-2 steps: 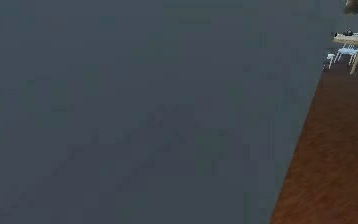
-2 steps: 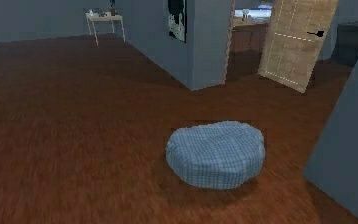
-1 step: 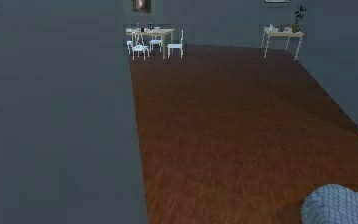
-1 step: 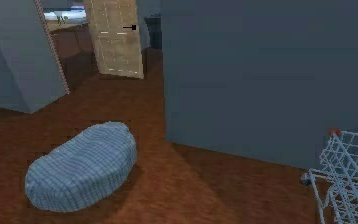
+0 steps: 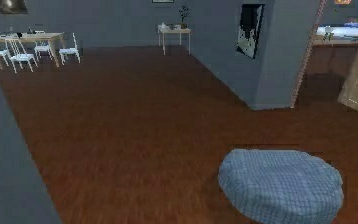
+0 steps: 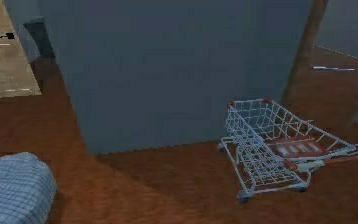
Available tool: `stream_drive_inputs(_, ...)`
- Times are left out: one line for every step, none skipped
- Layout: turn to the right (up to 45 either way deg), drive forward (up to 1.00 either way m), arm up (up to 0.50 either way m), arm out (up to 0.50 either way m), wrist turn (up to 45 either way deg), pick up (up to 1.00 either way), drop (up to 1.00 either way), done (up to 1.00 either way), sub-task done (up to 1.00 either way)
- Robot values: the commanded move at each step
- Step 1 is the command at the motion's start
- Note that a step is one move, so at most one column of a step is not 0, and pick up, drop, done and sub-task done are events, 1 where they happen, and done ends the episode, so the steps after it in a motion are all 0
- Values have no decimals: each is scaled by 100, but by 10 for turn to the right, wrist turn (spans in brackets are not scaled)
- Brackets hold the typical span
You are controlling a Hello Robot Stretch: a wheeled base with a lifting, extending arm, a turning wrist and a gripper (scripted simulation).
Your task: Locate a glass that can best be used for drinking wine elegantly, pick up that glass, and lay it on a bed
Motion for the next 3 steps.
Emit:
stream_drive_inputs(0, 75, 0, 0, 0, 0, 0, 0, 0)
stream_drive_inputs(-360, 0, 0, 0, 0, 0, 0, 0, 0)
stream_drive_inputs(0, 100, 0, 0, 0, 0, 0, 0, 0)
